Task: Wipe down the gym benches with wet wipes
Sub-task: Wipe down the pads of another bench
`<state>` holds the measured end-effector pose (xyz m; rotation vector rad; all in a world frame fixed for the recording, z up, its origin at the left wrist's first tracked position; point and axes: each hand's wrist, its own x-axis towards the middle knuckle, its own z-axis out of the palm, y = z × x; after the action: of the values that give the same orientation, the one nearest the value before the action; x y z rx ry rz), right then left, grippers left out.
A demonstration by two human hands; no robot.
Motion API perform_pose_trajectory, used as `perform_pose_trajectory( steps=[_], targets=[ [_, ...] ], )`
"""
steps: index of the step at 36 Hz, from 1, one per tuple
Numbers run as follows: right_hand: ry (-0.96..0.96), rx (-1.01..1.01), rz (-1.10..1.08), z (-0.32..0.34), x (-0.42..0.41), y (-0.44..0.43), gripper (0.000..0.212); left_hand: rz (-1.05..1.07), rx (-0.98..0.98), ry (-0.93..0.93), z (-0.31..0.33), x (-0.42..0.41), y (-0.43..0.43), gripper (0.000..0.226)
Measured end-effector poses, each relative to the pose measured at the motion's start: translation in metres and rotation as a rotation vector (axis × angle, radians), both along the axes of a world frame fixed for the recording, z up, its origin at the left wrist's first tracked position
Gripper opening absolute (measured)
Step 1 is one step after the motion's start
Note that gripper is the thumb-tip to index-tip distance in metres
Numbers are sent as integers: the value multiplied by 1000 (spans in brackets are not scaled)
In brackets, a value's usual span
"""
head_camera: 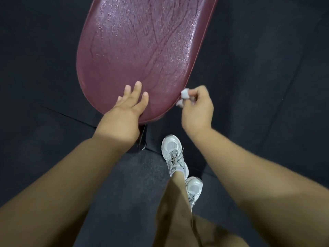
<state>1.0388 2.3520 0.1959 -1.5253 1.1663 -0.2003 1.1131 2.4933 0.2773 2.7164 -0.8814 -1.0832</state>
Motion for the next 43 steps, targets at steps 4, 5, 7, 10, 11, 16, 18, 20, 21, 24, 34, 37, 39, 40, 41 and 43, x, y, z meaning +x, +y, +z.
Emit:
perform_pose_trajectory(
  steps=[4, 5, 7, 10, 11, 16, 18, 20, 21, 24, 34, 37, 39, 40, 41, 43],
  targets=[
    [-51, 34, 132, 3, -29, 29, 32, -30, 0, -34, -7, -3, 0, 93],
    [-62, 31, 131, 4, -29, 28, 32, -32, 4, -32, -7, -3, -1, 92],
    [-80, -6, 85, 4, -24, 21, 35, -29, 14, -21, -7, -2, -1, 92],
    [-87, -105, 18, 1, -12, 6, 31, -61, -4, -37, -10, -1, 1, 94],
    [-90, -117, 21, 2, -9, 3, 31, -68, -7, -39, -11, -1, 2, 94],
    [-84, -165, 51, 1, -10, 12, 32, -119, -56, -65, -17, -1, 8, 90],
    [-79, -177, 47, 3, -15, 26, 33, -124, -73, -71, -18, 1, 10, 90],
    [-79, -202, 33, 2, -20, 44, 34, -127, -94, -76, -20, 3, 11, 89],
    [-76, -210, 28, 2, -23, 55, 35, -133, -115, -86, -22, 4, 13, 88],
    [-66, -204, 46, -1, -29, 89, 35, -165, -212, -134, -29, 6, 27, 81],
    [19, -197, -220, -2, -12, 126, 27, -169, -214, -121, -22, 4, 135, 68],
    [27, -202, -325, -5, 0, 139, 24, -142, -170, -101, -26, 6, 156, 66],
    [10, -213, -383, -10, 9, 149, 26, -124, -164, -92, -30, 8, 168, 64],
    [11, -226, -400, -11, 12, 155, 26, -124, -162, -87, -31, 9, 173, 63],
    [19, -239, -413, -12, 15, 161, 24, -130, -155, -80, -34, 12, 179, 63],
    [38, -240, -410, -15, 20, 176, 19, -141, -144, -65, -37, 17, 190, 62]
  ],
)
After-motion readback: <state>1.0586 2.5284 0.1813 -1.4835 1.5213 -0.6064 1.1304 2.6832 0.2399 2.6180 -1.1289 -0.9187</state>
